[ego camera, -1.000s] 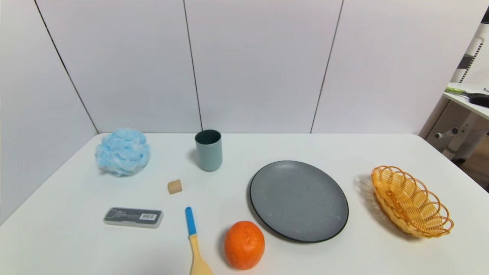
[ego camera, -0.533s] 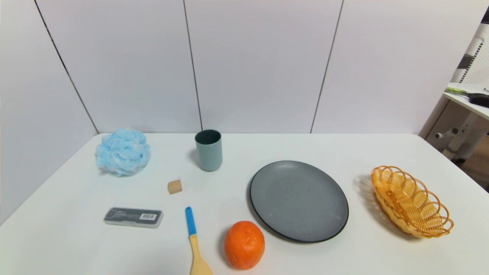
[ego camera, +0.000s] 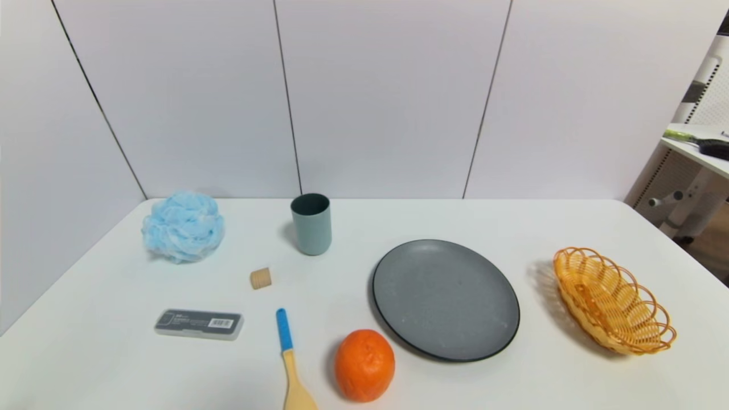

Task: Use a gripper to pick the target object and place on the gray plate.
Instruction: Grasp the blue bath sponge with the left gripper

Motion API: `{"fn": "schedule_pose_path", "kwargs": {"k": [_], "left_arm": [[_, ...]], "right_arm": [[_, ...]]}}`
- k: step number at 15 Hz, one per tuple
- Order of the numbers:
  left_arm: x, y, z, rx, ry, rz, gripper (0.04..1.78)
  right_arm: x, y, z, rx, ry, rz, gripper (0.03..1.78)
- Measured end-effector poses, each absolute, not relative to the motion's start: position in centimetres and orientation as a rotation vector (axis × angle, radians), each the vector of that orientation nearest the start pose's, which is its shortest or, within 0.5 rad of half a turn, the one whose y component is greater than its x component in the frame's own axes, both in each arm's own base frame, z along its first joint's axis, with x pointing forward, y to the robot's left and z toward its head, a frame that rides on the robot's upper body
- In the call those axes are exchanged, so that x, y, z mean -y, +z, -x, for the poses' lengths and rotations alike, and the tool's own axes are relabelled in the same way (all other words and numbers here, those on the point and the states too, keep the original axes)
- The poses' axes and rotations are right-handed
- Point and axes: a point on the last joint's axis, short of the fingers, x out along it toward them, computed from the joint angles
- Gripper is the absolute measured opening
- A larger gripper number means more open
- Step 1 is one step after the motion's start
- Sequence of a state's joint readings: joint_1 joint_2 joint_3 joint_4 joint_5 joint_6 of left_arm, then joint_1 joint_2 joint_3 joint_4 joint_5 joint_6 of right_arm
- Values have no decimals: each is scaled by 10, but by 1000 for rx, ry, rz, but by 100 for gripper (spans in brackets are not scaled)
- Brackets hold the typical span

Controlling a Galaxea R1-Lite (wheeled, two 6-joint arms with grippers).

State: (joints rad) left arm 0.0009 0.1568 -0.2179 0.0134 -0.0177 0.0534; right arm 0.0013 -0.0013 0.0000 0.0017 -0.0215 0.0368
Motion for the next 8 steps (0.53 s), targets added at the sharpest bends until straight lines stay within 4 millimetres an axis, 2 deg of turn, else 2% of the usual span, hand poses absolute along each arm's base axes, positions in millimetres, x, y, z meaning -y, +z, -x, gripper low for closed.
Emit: {"fn": "schedule_pose_path", "kwargs": {"k": [2,4,6,8], "left_arm": [[0,186,18,76,-18,-56,169],[0,235,3,83,-17,-56,169],[0,282,-21,82,-17,-57,169],[0,316,-51,53,-17,-57,169]], "right_arm": [[1,75,23,0,-20,-37,171],[0,75,23,0,-20,-37,171],[0,75,23,0,-20,-37,171],[1,75,23,0,-21,-37,171]]}}
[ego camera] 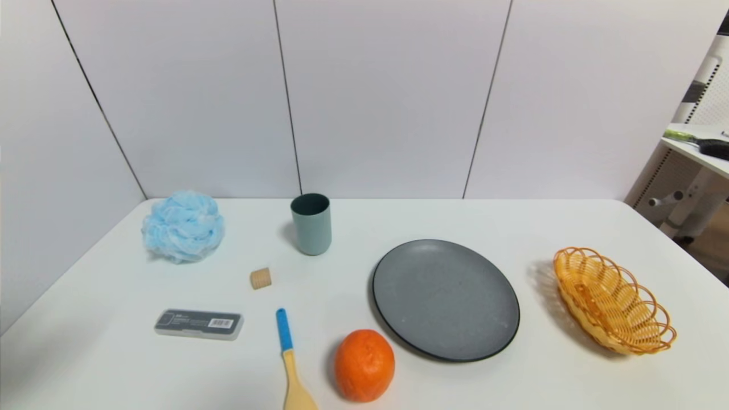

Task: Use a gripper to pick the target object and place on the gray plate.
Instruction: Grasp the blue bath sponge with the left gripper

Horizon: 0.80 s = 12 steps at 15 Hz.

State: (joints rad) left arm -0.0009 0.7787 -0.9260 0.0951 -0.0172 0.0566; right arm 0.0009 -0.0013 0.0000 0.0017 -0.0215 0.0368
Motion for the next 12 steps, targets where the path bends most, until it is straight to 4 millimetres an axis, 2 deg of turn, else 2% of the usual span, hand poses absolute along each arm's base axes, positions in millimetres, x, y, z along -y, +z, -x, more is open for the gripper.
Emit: {"fn": "schedule_pose_path", "kwargs": {"k": [3,4,6,9,12], "left_arm": [[0,355,-110,11,-12,-54,169],[-1,363,-134,-7,-5,-55,169],[-4,367,-181,-59,9,-53,169],[-13,352,-249,-162,33,-49,169],[-24,319,-305,-284,56,-40,169]], "right_arm": [[1,75,23,0,-20,-37,171],[1,75,23,0,-20,-37,171],[1,75,23,0,-20,-37,171],[1,75,23,0,-20,-37,171],[1,75,23,0,-20,-37,171]]}}
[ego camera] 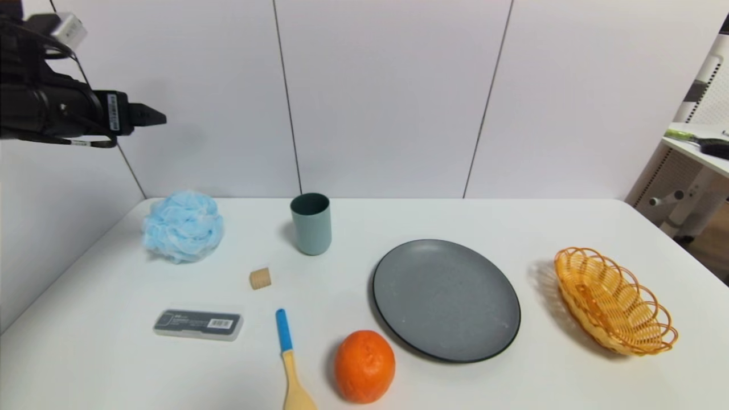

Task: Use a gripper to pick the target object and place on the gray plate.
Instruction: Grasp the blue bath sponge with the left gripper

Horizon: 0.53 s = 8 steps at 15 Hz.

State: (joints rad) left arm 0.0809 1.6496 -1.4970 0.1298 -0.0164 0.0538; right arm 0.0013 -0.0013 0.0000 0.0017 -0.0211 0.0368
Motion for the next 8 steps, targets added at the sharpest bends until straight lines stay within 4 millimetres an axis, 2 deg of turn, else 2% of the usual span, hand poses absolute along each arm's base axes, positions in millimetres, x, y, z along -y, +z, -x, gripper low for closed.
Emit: {"fn": "schedule_pose_path", "kwargs": {"k": [3,8], "left_arm": [[-32,277,-345,-452,60,-23,169],[-34,230,-367,-748,49,-11,169]], "right_arm": [[1,75,23,0,-21,-37,171],[0,75,23,0,-20,-37,171]]}}
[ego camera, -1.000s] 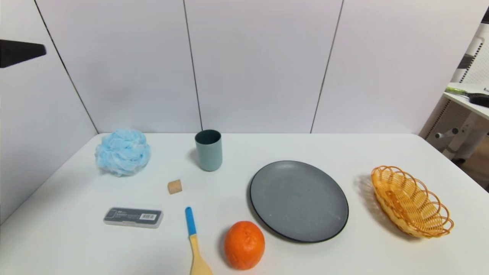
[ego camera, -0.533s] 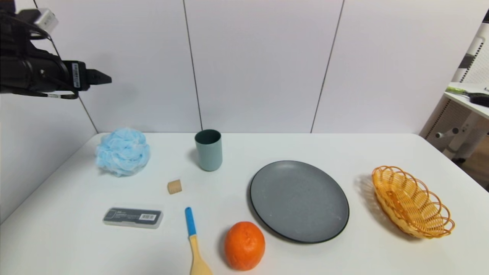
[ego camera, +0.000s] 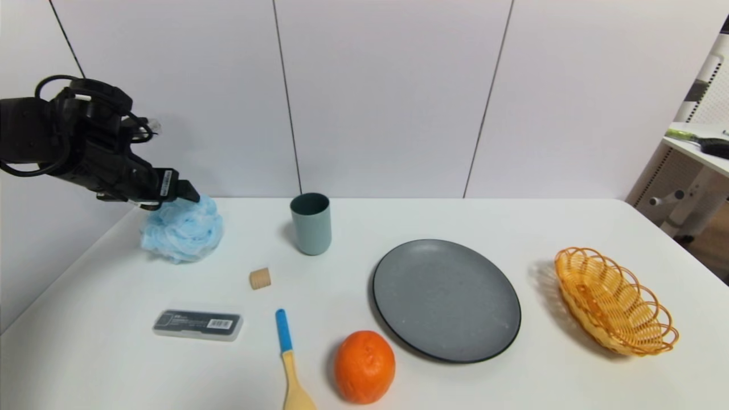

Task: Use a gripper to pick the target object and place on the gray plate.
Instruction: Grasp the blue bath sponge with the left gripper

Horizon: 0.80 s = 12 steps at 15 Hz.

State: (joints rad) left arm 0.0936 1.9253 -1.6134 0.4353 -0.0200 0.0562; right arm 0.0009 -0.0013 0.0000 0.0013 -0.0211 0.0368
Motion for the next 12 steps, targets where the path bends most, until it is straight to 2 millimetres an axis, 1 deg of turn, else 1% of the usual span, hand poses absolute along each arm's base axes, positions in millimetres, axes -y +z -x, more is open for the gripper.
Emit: {"fn": "schedule_pose_path", "kwargs": {"k": [4,12], "left_arm": [[-35,208,-382,-808,48,-7,169],[-36,164,-403,-918,45,0,169]], "right_arm": [[1,75,23,0,-20,-37,171],[1,75,23,0,-21,-37,171]]}}
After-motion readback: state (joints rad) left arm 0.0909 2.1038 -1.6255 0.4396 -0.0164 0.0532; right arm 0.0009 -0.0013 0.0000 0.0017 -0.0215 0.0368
